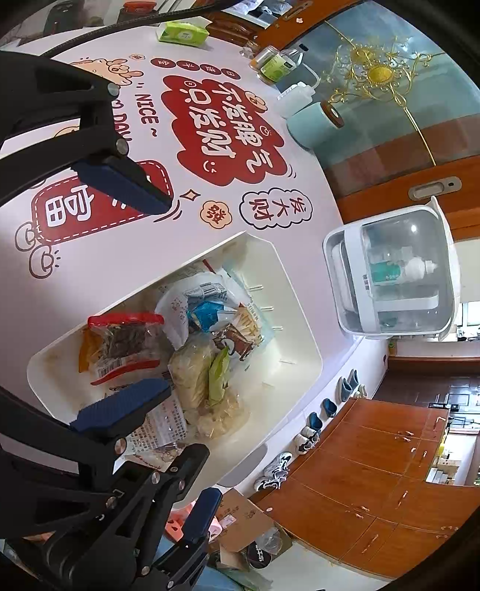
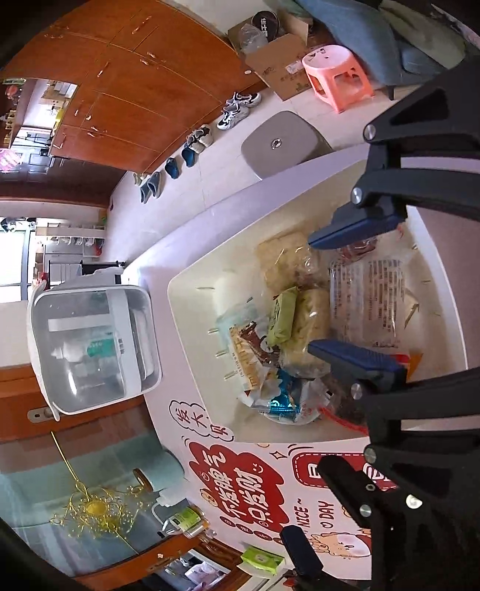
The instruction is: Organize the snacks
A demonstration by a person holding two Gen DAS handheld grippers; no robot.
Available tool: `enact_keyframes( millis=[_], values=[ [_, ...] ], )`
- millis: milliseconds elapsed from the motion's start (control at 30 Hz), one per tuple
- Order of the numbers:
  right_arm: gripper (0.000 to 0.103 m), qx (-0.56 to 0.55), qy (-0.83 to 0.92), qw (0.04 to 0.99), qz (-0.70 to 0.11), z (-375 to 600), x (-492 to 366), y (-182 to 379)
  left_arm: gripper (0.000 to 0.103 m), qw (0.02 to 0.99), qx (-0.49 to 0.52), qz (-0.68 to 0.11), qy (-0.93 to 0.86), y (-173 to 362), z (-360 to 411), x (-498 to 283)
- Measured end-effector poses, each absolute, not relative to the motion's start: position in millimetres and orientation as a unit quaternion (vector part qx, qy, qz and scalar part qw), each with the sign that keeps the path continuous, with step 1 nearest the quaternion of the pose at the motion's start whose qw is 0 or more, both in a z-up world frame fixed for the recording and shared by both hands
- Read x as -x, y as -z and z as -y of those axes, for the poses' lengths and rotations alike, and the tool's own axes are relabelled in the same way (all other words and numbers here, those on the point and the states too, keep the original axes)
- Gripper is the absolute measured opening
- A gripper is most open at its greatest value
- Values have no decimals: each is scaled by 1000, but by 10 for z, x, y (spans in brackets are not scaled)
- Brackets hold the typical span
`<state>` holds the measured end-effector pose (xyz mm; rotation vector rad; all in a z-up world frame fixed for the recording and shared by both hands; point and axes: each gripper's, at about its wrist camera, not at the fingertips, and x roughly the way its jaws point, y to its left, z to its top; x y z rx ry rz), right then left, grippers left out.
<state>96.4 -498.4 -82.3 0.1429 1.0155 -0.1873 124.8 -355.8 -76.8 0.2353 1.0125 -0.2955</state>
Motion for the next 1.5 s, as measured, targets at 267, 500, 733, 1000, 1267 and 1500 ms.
enact_keyframes(
  millis=[267,500,733,1000,1267,1500],
  values=[
    [52,-70,92,866,-487,4962,-911,825,90,858,-107,-482,142,732,3490,-1150],
    [52,-69,81,868,-486,4838,-826,787,90,865,-105,-475,127,627,3329,-990],
    [52,-62,61,874,-478,4652,-745,700,90,875,-105,-464,95,497,3081,-799],
    [56,-53,38,881,-469,4357,-619,589,97,887,-99,-443,87,308,2761,-549],
    [59,-62,42,889,-451,4134,-473,387,97,897,-81,-426,84,111,2476,-397],
    [67,-67,49,899,-430,4028,-253,135,97,900,-60,-424,81,13,2385,-295]
  ],
)
